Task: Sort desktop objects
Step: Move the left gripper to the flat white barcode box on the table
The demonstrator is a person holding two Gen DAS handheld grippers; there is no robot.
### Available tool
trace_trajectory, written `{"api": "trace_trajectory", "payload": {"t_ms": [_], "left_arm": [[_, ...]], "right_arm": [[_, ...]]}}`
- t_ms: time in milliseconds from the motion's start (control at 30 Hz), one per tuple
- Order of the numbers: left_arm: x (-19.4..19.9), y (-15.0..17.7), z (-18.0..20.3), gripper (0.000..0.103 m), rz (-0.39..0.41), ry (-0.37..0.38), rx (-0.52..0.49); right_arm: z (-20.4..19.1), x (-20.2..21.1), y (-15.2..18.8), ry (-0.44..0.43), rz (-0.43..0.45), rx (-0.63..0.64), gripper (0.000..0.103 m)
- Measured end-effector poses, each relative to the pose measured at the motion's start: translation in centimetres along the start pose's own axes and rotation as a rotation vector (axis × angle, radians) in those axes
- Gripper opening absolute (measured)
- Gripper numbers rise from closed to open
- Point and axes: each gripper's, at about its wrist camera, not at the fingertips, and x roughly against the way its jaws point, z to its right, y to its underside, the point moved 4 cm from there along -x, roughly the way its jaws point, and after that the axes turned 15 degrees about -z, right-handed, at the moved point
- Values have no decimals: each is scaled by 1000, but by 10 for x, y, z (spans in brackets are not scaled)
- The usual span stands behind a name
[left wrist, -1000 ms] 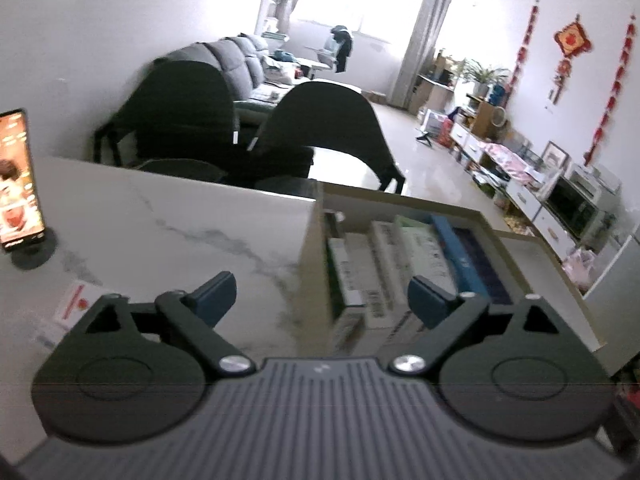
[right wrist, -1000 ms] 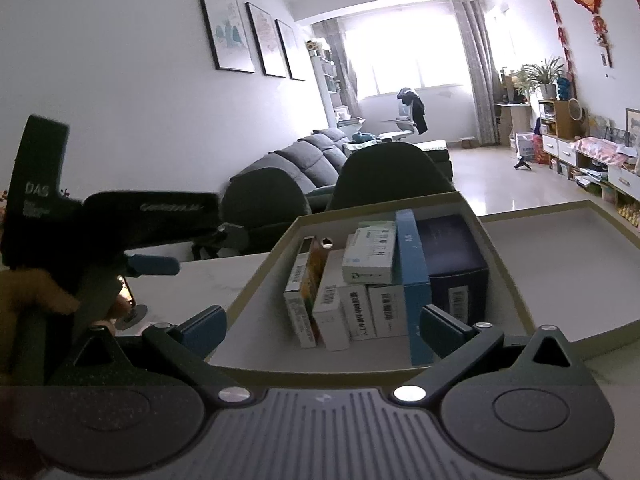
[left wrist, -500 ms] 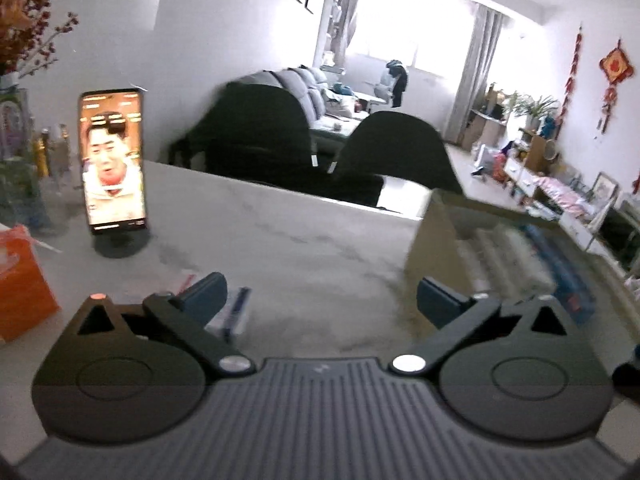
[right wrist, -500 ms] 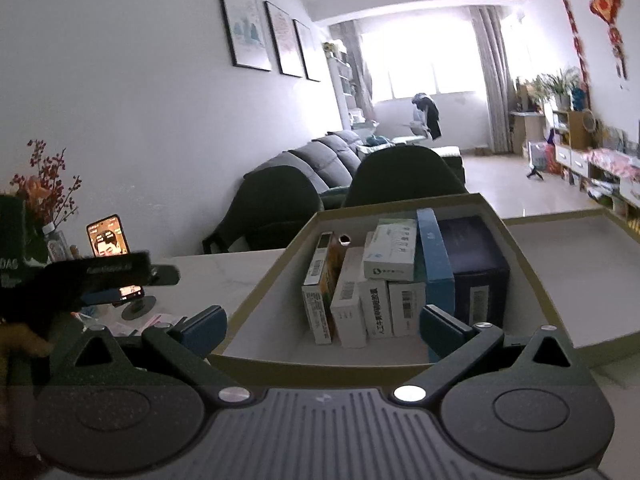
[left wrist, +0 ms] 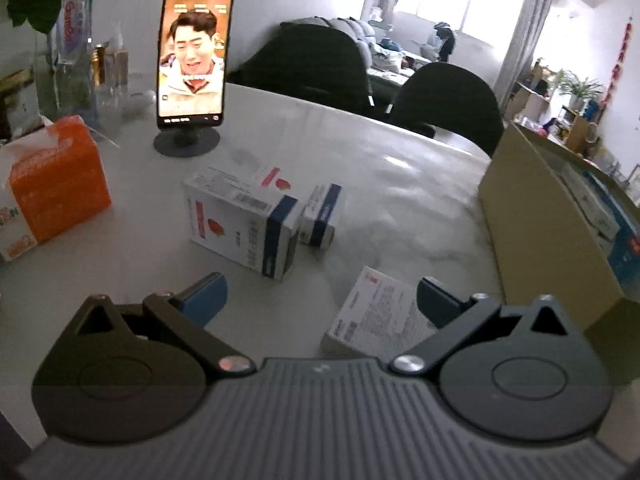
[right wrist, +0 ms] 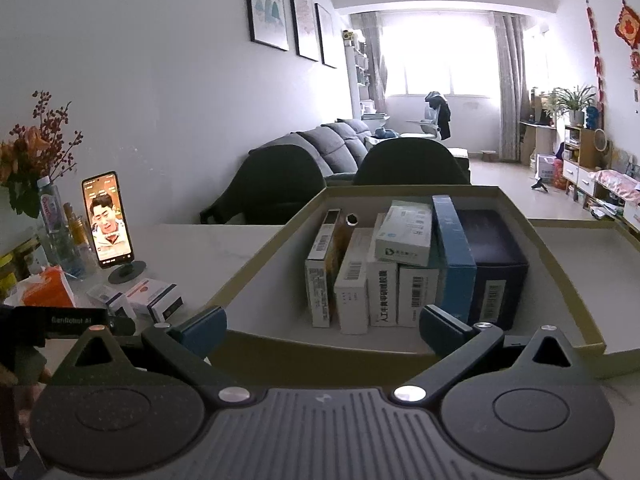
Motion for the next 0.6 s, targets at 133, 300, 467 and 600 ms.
{"api": "trace_trajectory", "payload": {"t_ms": [133,300,467,600], "left_arm": [[-3,9,7,103,1,46,-104],[-9,25,22,103,-11,83,-207],[-22,31,33,103,-34,86,-266],[-30,34,36,103,-52,80,-271]], "right_arm": [[-1,2,1,-2,1,4,103],[-1,3,2,-2,3,5,103],[-2,4,3,-4,4,9,103],[-2,5,3,-4,5,10,103]]}}
